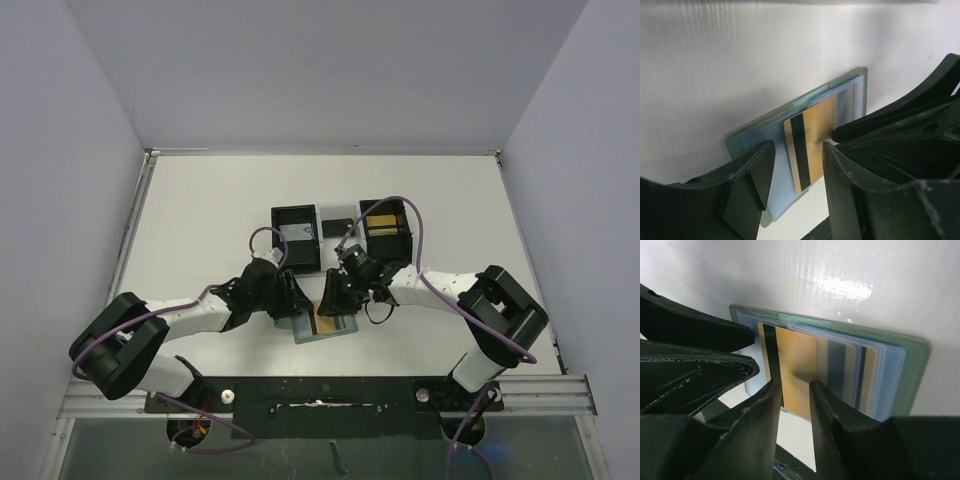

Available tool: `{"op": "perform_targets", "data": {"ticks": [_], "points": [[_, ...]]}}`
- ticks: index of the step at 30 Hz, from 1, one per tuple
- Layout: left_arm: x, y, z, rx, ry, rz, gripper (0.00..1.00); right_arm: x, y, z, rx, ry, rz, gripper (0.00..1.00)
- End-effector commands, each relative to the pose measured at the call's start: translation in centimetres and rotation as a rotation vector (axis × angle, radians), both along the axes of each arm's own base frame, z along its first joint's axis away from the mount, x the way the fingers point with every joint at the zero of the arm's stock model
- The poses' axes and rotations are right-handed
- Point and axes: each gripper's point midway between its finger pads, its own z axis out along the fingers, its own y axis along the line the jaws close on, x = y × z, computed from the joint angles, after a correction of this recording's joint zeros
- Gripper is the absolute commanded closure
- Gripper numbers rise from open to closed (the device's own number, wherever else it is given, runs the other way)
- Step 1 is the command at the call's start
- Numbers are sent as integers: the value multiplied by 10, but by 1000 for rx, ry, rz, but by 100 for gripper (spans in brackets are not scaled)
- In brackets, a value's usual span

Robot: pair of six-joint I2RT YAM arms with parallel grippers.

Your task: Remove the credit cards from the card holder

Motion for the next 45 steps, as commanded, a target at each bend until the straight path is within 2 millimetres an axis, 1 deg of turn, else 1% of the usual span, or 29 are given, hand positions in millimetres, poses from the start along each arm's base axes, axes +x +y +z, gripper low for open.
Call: {"op": "perform_targets", "data": {"ticks": [1, 4, 7, 10, 14, 17, 23, 28, 30, 33, 36, 41, 45], "points": [[-19, 18, -31, 130, 72, -39, 56, -1, 8, -5, 66, 20, 2, 69], [-12, 20, -27, 175, 39, -59, 55, -2, 4, -8, 80, 39, -17, 69], [1, 22, -18, 227, -22, -107, 52, 0, -4, -11, 75, 44, -45, 69], [7, 22, -16, 229, -15, -149, 50, 1, -7, -12, 87, 45, -54, 69], [-2, 26, -24, 225, 53, -150, 51, 0, -7, -15, 109, 63, -54, 69], [-14, 33, -28, 203, 86, -111, 50, 0, -6, -16, 113, 67, -50, 69], [-27, 44, -25, 183, 92, -55, 50, 0, 3, -16, 90, 67, -11, 69], [-29, 39, -21, 130, 82, -59, 51, 0, 15, -14, 105, 64, 20, 69], [-30, 38, -24, 131, 99, -60, 52, -1, 19, -15, 110, 73, 32, 69], [-33, 36, -31, 121, 124, -60, 56, -2, 23, -14, 118, 77, 47, 68], [-35, 36, -32, 109, 131, -51, 58, -6, 27, -15, 126, 87, 59, 68], [-34, 45, -25, 136, 115, -20, 59, -5, 24, -14, 126, 82, 43, 68], [-34, 46, -10, 132, 93, -21, 55, -5, 23, -15, 118, 86, 42, 69]]}}
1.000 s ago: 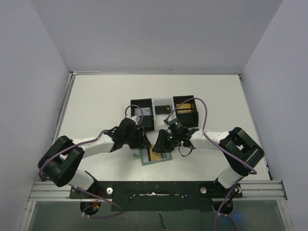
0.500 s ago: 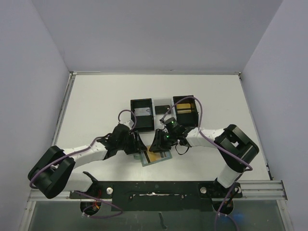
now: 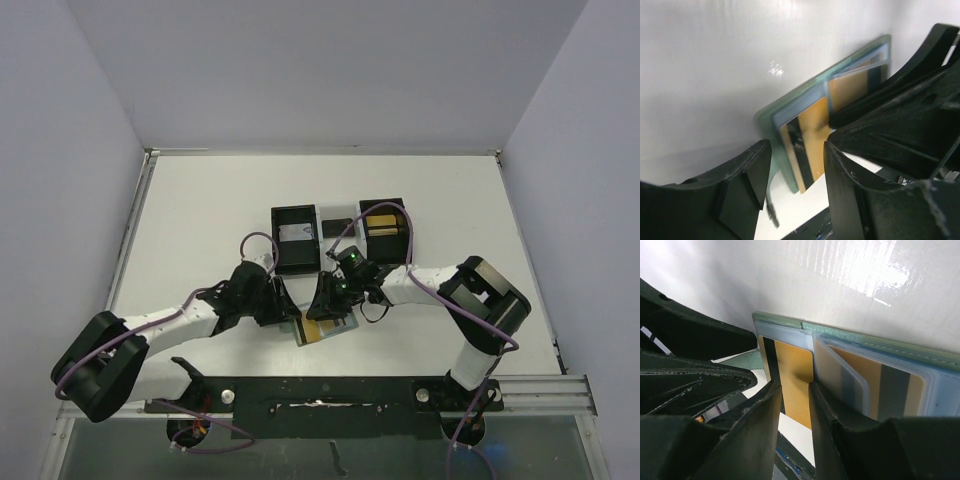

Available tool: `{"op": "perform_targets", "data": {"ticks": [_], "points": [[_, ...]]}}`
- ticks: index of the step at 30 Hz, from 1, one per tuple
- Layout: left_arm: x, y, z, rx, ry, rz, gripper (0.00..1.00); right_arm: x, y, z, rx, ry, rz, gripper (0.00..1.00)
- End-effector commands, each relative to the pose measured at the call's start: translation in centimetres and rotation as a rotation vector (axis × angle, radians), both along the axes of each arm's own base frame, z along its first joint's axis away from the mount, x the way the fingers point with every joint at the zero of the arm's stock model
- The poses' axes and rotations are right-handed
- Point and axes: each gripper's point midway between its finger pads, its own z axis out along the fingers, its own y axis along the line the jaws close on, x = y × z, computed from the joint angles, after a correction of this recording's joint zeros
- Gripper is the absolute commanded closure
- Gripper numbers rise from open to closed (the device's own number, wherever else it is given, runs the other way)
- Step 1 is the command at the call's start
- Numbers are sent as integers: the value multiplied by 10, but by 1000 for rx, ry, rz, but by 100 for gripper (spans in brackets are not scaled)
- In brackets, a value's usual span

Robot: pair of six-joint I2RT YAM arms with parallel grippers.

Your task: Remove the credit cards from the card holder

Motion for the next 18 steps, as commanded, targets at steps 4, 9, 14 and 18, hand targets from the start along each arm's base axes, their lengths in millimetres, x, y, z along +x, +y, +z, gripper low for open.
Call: {"op": "perform_targets", "data": {"ticks": [4, 9, 14, 18], "points": [[-27, 12, -1, 45, 76, -63, 55, 1, -11, -11, -93, -7, -17, 70], [-35, 2, -4, 6, 113, -121, 60, 0, -7, -7, -128, -38, 5, 71], [-34, 0, -16, 13, 133, -114, 77, 0, -2, 2, -101, -60, 14, 76], [-35, 5, -28, 50, 149, -103, 87, 2, -3, 18, -74, -100, 10, 74]]}}
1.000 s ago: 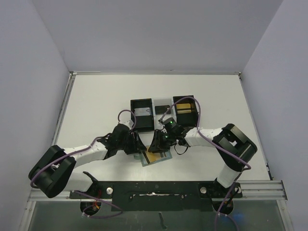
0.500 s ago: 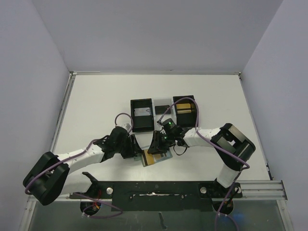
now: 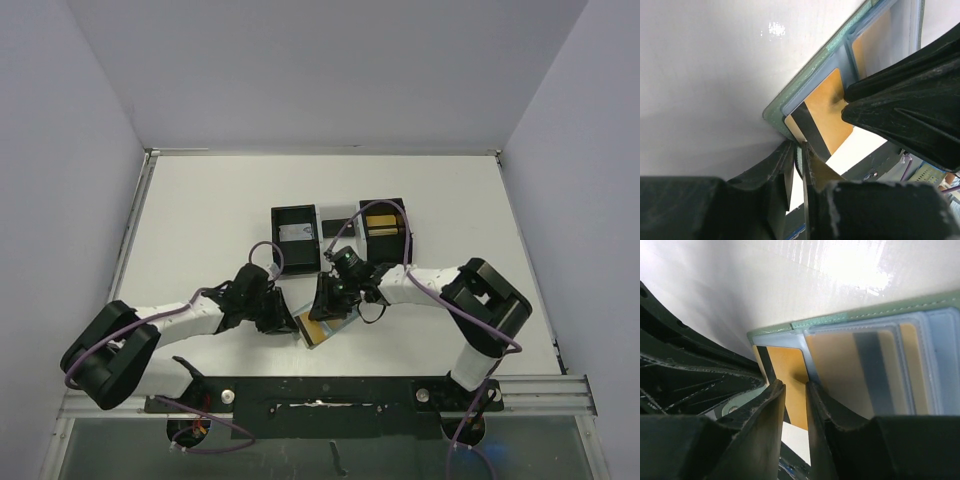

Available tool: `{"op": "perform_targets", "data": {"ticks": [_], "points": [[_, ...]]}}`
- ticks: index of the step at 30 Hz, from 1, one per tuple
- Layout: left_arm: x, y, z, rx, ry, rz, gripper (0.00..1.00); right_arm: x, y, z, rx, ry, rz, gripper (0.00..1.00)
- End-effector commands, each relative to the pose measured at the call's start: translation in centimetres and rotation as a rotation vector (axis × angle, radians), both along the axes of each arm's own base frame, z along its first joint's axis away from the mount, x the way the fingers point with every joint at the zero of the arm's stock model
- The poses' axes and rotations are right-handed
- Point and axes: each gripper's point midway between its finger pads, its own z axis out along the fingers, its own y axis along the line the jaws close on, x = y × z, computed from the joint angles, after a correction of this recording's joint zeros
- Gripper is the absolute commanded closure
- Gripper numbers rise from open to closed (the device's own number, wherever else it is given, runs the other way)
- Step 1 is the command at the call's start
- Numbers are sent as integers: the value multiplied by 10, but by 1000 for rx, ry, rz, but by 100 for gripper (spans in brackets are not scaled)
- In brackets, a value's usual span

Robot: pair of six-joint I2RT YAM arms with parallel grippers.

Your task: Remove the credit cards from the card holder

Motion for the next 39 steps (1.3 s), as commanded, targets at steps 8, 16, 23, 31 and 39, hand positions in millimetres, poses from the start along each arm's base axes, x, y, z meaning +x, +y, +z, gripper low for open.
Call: {"op": "perform_targets", "data": {"ticks": [8, 16, 23, 31, 39], "points": [[2, 10, -21, 93, -19, -10, 92, 2, -25, 23, -70, -74, -34, 68], [1, 11, -26, 106, -19, -32, 93, -12, -16, 3, -38, -5, 26, 70], [-2, 11, -33, 129, -16, -49, 95, -16, -1, 6, 41, 2, 52, 75], [-4, 9, -34, 134, -17, -51, 96, -9, 6, 24, 179, -6, 36, 84], [-2, 6, -31, 119, -29, -51, 96, -5, 10, 30, 263, 14, 27, 80]]}}
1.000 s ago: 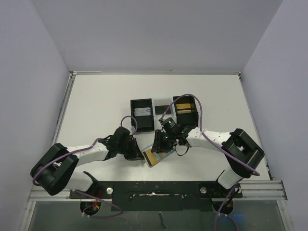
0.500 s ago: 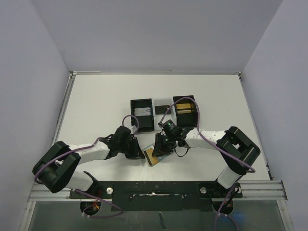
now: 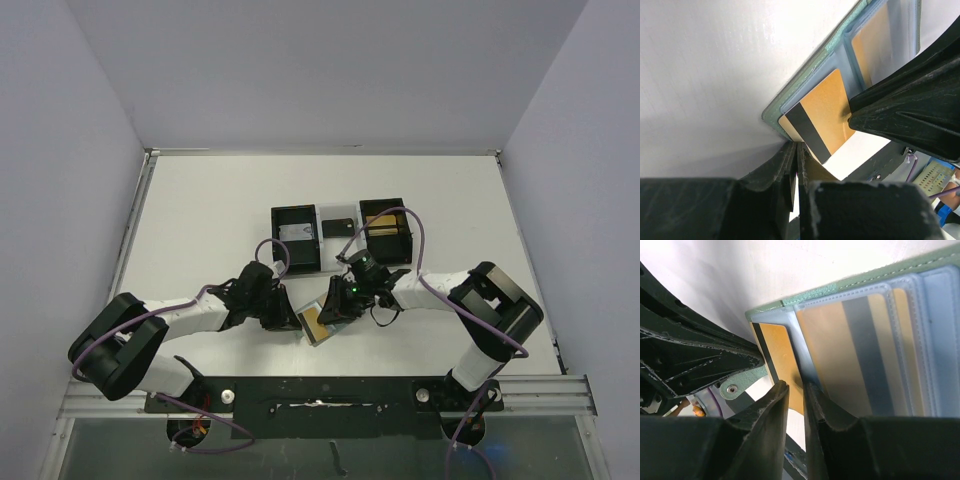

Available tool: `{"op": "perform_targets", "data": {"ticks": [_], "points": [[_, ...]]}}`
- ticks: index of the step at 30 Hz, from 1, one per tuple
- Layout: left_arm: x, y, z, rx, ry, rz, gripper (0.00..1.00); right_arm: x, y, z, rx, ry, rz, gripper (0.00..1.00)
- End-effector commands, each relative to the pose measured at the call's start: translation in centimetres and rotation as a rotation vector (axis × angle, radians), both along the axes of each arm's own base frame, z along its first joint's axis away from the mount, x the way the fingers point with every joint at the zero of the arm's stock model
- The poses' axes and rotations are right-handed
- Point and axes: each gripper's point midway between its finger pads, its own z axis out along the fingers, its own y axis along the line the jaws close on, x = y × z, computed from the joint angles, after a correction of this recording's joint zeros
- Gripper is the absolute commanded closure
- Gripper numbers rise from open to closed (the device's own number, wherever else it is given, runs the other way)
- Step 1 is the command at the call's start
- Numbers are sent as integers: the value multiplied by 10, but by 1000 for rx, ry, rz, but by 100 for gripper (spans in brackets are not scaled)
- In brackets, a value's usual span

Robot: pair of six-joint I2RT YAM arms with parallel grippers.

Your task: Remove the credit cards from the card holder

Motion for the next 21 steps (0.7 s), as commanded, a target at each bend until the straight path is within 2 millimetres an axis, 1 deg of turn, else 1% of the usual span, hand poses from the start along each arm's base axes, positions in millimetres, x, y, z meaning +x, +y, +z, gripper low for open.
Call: {"op": "perform_targets", "data": {"ticks": [1, 8, 12, 16, 21], "points": [[-8, 18, -28, 131, 1, -1, 96, 5, 29, 29, 178, -41, 38, 80], [-6, 17, -26, 123, -9, 5, 96, 4, 31, 29, 217, -31, 42, 84], [-6, 17, -24, 117, -13, 9, 96, 4, 32, 31, 239, -36, 51, 84], [-5, 16, -22, 111, -20, 10, 93, 4, 33, 31, 249, -40, 59, 80], [-4, 15, -21, 103, -25, 9, 92, 4, 35, 32, 266, -53, 65, 83]]}}
